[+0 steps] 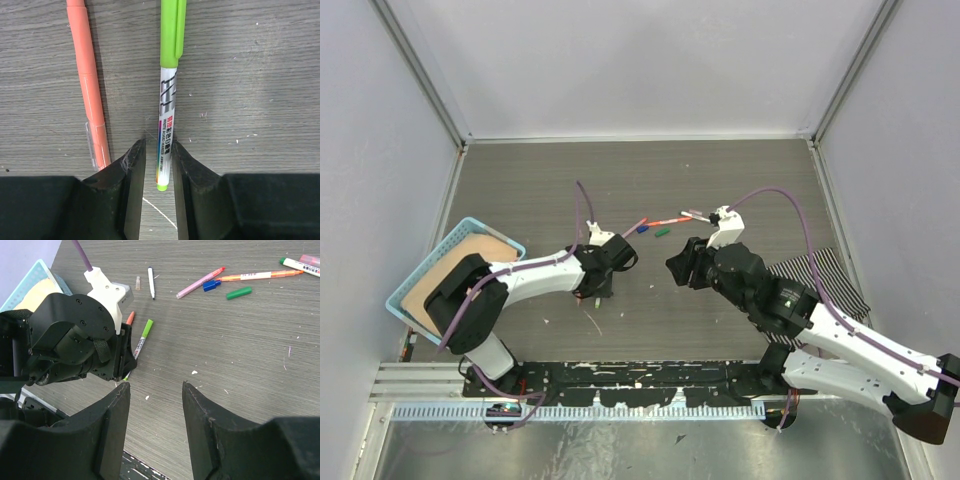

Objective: Insert the pens into the pen caps
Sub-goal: Place the pen at the center of the board.

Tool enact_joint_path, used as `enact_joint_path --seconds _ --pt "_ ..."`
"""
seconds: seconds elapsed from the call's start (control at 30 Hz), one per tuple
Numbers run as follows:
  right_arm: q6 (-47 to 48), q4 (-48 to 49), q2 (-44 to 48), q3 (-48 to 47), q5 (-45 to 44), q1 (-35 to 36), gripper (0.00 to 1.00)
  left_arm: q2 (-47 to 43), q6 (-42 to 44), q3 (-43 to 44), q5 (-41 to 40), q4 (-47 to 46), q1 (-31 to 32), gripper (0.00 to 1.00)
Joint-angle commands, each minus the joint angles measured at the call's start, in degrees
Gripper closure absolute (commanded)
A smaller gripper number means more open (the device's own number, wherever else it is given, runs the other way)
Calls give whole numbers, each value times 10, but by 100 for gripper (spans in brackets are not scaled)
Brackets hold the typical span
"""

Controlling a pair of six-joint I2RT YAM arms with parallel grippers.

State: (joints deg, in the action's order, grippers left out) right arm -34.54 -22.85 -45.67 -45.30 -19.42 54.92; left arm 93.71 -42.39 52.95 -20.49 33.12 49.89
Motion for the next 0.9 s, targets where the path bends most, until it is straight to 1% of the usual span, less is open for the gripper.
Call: enact_joint_path --seconds 0.0,0.17,0.3,0.67,0.8,0.87 --pt "4 17 0 -7 -6 2 49 13 -1 -5 -5 -7 -3 66" --pt "3 18 0 -6 -6 2 49 9 -4 -9 -3 -7 -4 76" --pt "2 18 0 -5 -5 2 49 3 -13 -15 -9 0 -4 78" --pt "-1 21 -3 -4 -2 2 49 -12 -14 -29 -15 4 -15 77" --pt "0 22 -3 -3 -2 2 48 -5 -9 -26 -12 2 -15 73" --pt "0 21 -3 -3 -2 2 49 -6 -6 -25 -13 2 -15 69"
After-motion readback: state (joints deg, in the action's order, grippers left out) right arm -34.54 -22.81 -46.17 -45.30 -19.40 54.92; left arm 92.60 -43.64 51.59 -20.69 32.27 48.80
